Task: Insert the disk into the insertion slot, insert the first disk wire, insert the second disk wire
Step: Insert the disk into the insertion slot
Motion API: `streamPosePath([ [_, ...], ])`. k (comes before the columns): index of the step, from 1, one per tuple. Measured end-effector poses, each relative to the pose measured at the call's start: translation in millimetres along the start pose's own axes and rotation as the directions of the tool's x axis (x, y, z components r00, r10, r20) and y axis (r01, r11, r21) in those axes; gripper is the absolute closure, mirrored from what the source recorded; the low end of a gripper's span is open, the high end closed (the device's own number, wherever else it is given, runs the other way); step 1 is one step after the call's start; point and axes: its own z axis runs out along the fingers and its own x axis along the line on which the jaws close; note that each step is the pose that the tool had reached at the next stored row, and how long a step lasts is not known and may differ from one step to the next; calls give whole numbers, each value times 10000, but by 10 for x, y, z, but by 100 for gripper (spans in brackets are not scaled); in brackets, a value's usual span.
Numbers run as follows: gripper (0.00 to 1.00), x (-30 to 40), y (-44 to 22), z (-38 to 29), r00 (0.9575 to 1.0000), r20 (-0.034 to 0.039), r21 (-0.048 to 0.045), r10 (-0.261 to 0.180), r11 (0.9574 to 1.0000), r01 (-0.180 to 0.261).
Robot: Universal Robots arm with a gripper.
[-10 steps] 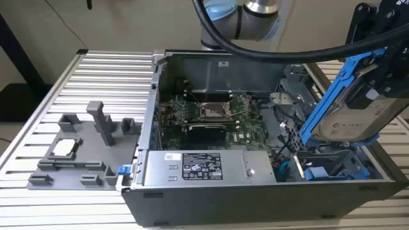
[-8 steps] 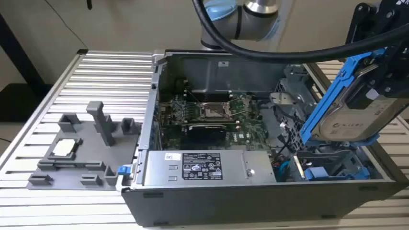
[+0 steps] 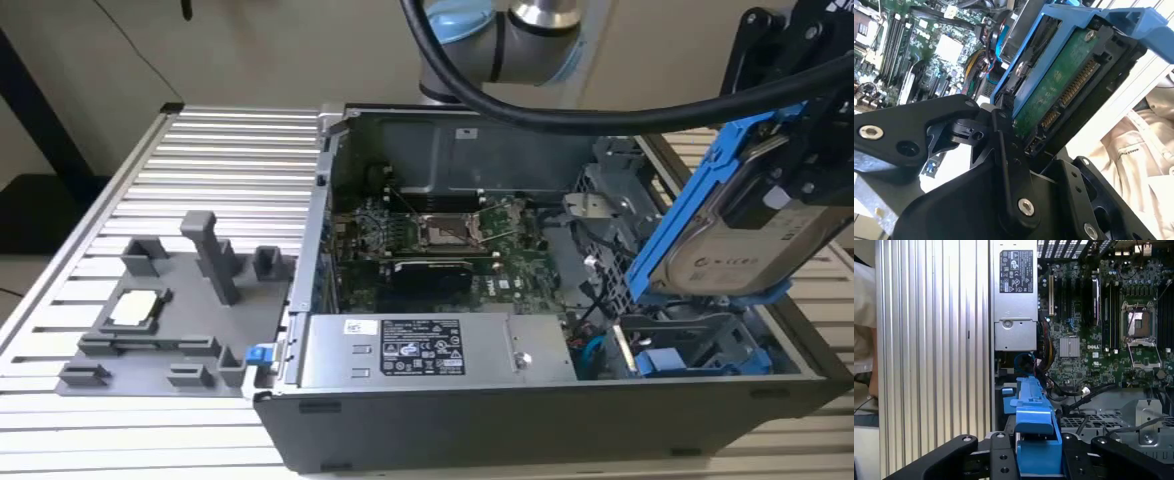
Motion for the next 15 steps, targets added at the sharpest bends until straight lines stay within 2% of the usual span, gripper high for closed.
streamPosePath([
  [8,67,0,-7,83,10000,-1,4,1,10000,-1],
  [15,67,-2,-78,173,10000,1,4,1,10000,-1],
])
